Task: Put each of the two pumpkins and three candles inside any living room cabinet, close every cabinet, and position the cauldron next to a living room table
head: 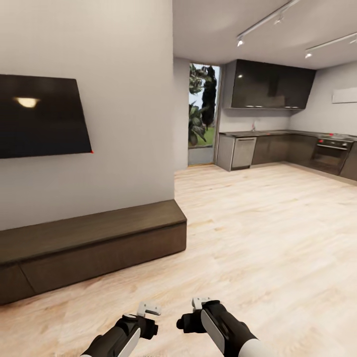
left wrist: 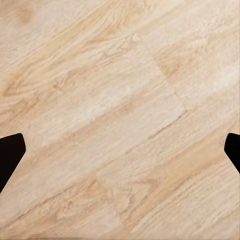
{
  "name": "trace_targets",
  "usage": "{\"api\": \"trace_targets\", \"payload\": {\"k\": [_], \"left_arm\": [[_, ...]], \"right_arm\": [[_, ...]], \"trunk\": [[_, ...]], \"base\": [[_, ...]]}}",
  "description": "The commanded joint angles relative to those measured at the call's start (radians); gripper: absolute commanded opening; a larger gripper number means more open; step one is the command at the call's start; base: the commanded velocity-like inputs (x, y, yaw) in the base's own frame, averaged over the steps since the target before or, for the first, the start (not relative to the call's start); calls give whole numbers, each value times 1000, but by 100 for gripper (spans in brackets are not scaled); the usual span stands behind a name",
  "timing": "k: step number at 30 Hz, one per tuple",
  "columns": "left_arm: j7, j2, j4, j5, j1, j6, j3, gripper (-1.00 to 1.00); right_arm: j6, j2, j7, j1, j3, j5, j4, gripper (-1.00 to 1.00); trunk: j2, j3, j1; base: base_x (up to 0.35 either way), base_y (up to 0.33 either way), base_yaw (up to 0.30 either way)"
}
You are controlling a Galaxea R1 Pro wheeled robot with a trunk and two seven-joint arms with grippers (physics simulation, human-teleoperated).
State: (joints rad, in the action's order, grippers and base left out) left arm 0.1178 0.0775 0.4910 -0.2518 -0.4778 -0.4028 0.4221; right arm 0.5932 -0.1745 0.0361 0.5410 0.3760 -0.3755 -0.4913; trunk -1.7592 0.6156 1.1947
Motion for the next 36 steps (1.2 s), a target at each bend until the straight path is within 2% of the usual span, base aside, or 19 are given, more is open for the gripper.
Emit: {"api": "trace_targets", "payload": {"k": [1, 11, 20, 36], "left_arm": [[8, -1, 1, -11, -1, -4, 7, 100], [7, -1, 1, -11, -1, -4, 7, 100], [11, -1, 1, -11, -1, -4, 7, 100], [10, -2, 1, -11, -1, -4, 6, 100]], "right_arm": [[4, 0, 4, 1, 1, -3, -1, 100], [4, 0, 4, 1, 2, -3, -1, 100], [4, 0, 4, 1, 20, -3, -1, 100], [3, 0, 4, 1, 23, -3, -3, 100]], "trunk": [[-1, 1, 0], [-1, 1, 0], [-1, 1, 0], [-1, 1, 0]], "base": [[0, 0, 290], [0, 0, 290], [23, 0, 285], [236, 50, 35]]}}
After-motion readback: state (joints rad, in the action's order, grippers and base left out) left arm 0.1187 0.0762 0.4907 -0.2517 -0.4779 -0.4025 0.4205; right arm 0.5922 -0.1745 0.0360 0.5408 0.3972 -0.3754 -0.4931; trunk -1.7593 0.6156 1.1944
